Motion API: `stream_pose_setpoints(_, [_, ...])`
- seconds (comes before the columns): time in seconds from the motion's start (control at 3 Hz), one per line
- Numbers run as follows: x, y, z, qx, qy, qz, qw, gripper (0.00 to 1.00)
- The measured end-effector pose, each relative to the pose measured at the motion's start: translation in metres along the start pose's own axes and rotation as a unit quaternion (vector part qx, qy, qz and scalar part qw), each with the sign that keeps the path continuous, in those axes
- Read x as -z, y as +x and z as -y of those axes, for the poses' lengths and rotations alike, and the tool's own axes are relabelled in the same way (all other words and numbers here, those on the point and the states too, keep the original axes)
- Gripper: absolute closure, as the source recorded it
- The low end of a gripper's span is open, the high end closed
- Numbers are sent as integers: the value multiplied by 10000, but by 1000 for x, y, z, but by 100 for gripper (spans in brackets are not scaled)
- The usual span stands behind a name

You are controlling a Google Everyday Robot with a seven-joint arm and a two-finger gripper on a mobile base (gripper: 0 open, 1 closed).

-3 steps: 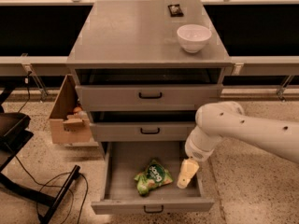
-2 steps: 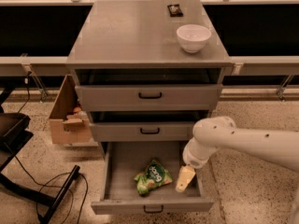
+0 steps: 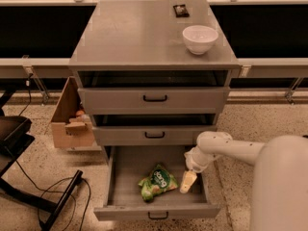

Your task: Pick green rice chip bag from bottom drawer and place on counter

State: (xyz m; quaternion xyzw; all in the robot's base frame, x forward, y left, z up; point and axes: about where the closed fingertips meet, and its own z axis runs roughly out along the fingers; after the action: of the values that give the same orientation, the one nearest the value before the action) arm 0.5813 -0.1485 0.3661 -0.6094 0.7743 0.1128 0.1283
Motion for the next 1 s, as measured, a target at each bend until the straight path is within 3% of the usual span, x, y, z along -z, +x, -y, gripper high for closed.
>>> stream_pose_setpoints(0.33, [-93,26,7,79,-786,33,9969,0])
stream_pose_setpoints(0.67, [-94,25,6,77,-783,34,9969,0])
stream_pose_setpoints(1.0, [-130,2,16,899,-644,189,9937,0])
